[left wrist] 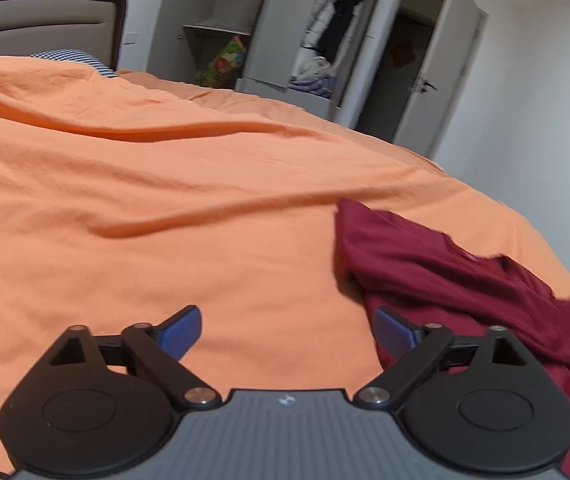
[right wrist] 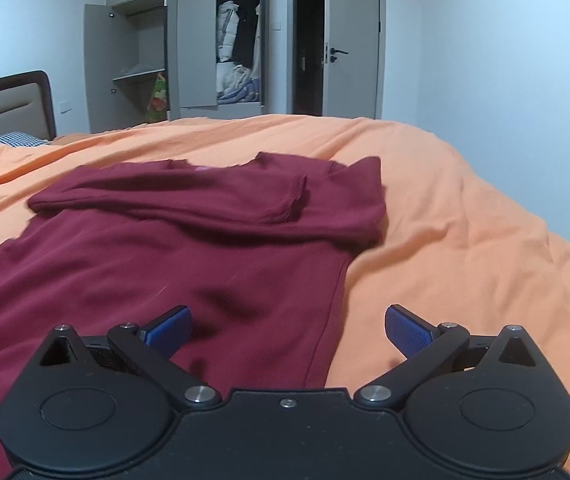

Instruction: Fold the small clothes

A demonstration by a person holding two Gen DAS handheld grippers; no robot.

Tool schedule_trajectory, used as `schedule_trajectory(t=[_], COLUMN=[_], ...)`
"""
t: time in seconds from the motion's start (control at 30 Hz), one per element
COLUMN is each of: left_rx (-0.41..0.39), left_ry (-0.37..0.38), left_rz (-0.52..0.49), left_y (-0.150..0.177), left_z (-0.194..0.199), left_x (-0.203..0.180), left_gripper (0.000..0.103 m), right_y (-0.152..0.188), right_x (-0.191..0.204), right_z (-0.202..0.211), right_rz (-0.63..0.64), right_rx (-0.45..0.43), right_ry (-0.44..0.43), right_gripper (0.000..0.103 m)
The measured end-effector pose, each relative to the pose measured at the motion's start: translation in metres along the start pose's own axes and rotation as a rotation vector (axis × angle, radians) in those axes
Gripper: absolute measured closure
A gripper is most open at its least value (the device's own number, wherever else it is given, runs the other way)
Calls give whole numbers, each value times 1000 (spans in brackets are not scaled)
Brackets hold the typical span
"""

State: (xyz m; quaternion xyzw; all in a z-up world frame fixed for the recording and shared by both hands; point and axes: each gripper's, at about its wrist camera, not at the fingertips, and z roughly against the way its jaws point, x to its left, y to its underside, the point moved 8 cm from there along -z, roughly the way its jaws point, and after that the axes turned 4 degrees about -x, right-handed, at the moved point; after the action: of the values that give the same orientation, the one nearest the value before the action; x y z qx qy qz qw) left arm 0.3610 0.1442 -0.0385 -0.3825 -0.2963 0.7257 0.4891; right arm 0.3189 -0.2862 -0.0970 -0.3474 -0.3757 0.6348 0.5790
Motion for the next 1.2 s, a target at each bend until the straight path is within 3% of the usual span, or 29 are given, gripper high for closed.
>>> schedule_trajectory(t=[0.2,0.5,0.67,0.73,0.87,0.93,1.07,1.17,1.2], left_rx=[56,140,157,165,173,178,191,198,201], left_ry=[85,67,99,114,116,112,91,77,70], left_rz=[-7,-146,-137,-111,-98,-81,-80,-93,-98], left_y=[41,102,116,119,122,123,124,125,125], left_z=[39,71,85,89,91,92,94,97,98], left_x=[-7,-18,-26,-27,-24,-23,-22,-24,-24], left_gripper=[1,1,1,1,1,5,15,39,57], right_y=[24,74,82,83,85,86,87,83,81], right_x=[7,18,23,24,24,24,26,19,18], right_z=[42,88,102,106,110,112,119,128,131], right_rz=[-88,-117,-151,-153,-171,-181,-166,-184,-185], right_rx=[38,121,105,100,101,101,95,65,57], right_ry=[-70,-98,-93,-82,-75,-85,-86,-80,-75], right_gripper=[1,1,4,12,38,60,87,96,97])
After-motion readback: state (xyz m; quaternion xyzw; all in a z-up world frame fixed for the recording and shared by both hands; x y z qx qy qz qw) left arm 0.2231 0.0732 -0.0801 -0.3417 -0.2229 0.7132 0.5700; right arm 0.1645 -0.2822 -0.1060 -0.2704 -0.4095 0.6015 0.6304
